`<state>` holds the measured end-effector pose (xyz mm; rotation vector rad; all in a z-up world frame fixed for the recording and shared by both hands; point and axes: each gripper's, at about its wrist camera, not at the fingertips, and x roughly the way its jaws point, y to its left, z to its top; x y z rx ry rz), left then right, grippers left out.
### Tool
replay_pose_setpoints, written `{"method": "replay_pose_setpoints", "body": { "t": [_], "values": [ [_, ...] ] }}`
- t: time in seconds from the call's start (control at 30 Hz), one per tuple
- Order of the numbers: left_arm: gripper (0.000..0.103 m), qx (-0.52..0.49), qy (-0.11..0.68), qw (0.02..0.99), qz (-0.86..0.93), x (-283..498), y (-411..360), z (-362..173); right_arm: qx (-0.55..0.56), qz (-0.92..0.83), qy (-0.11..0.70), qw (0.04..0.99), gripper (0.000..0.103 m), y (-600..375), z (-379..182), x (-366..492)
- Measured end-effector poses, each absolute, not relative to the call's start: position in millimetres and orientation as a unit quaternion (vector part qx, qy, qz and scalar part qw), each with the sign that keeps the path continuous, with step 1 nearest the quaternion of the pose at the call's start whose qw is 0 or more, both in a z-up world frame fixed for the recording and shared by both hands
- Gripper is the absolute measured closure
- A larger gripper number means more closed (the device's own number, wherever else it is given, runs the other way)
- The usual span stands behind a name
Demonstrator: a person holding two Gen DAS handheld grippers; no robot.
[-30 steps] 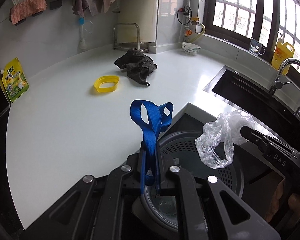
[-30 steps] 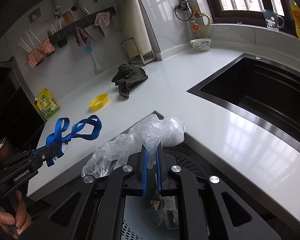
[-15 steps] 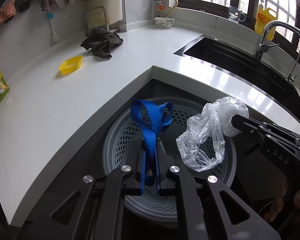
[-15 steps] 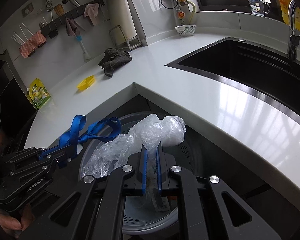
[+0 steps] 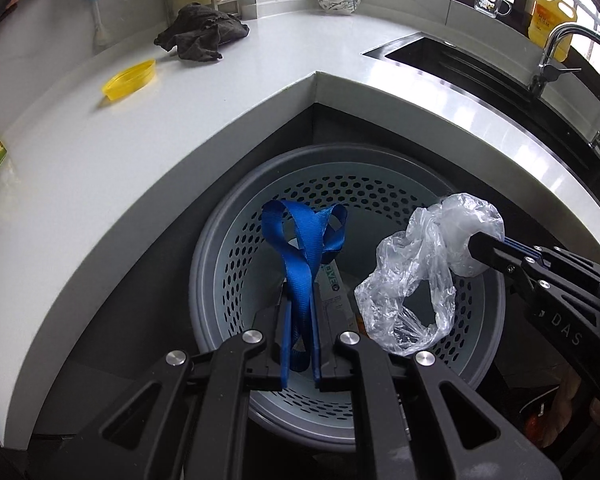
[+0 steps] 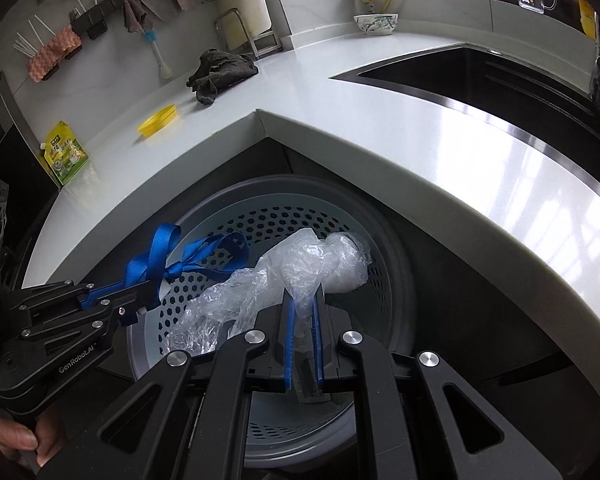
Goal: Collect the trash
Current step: 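Open both tools to drop the strap and bag into the bin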
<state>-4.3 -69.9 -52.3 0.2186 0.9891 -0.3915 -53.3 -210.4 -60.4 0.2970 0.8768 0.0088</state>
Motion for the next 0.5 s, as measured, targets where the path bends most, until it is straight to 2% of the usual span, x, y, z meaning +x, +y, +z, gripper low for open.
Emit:
{"method": "replay_pose_setpoints", "body": {
  "t": [0.5],
  "values": [
    [0.094,0.086,0.483,0.852,-0.184,1.4,-61.2,-57.6,0.15,0.001,0.462,0.874,0.095,-207.1,-79.2,-43.7]
  ]
}}
